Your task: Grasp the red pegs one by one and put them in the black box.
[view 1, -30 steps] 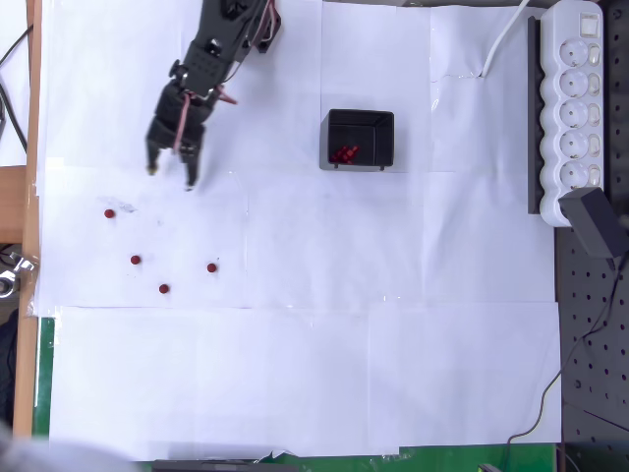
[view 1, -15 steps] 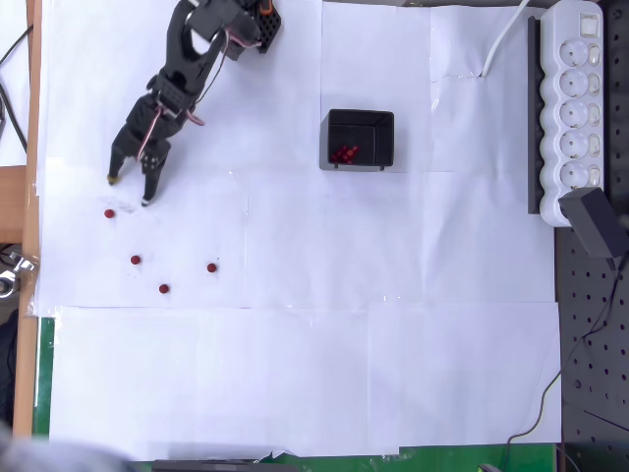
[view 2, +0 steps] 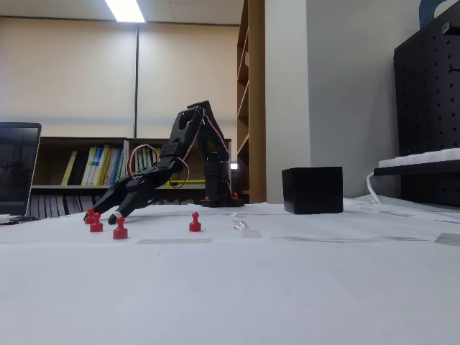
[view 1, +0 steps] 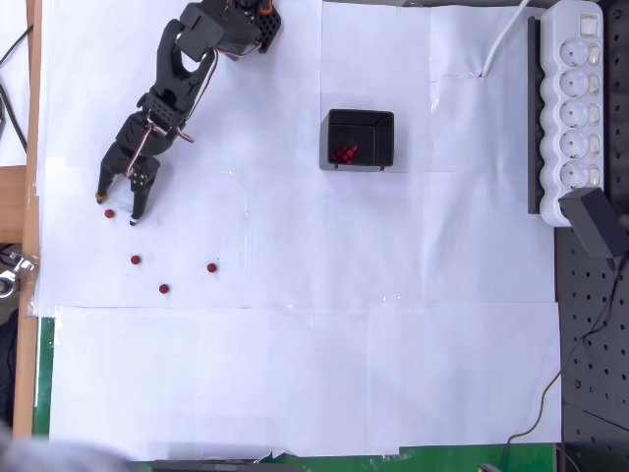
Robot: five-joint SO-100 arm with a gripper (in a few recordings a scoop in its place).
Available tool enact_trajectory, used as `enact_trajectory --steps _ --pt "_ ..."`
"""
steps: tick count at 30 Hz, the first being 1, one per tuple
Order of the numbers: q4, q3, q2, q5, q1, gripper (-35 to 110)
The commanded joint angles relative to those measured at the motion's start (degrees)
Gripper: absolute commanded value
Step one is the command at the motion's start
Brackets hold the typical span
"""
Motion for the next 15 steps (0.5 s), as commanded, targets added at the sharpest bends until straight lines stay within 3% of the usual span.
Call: enact_trajectory --steps 1,15 --pt "0.26 2.2 0.88 -1.32 -0.79 28" --pt "0.0 2.9 1.32 -2.37 -4.13 28"
